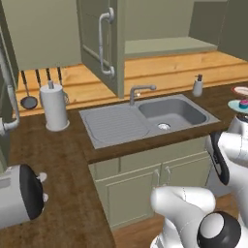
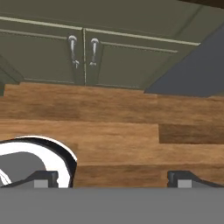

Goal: From the different types of pastries on the counter, select a croissant and place it on the cutting board. Then retrieve a jar of jam from the cabinet and place it alongside the croissant on the cutting board.

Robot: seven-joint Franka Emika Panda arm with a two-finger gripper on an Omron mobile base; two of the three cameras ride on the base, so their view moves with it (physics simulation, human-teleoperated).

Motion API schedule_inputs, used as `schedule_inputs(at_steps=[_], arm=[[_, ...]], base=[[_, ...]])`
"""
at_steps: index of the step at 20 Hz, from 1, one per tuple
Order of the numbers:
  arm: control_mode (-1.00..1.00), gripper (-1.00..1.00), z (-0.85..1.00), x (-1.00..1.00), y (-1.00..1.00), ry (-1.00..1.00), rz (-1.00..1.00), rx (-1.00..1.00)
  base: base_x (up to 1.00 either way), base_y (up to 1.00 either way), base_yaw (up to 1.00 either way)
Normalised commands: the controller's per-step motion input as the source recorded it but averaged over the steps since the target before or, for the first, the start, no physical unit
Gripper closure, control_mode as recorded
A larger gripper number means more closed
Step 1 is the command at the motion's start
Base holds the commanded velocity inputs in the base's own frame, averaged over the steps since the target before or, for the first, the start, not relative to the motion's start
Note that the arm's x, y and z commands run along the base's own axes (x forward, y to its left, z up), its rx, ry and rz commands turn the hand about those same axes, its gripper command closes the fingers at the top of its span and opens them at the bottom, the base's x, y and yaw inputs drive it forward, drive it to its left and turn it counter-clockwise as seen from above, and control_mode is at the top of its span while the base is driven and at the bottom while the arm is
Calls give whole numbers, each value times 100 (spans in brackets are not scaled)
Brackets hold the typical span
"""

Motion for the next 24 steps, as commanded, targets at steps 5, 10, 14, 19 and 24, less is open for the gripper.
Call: schedule_inputs(at_steps=[5, 10, 14, 19, 24], arm=[[100, -100, 0, 0, 0, 0, 0, 0], [100, -100, 0, 0, 0, 0, 0, 0], [100, -100, 0, 0, 0, 0, 0, 0], [100, -100, 0, 0, 0, 0, 0, 0], [100, -100, 0, 0, 0, 0, 0, 0]], base=[[31, 21, -6], [37, -61, 10], [63, -37, 10], [11, 9, 1], [81, 6, -5]])
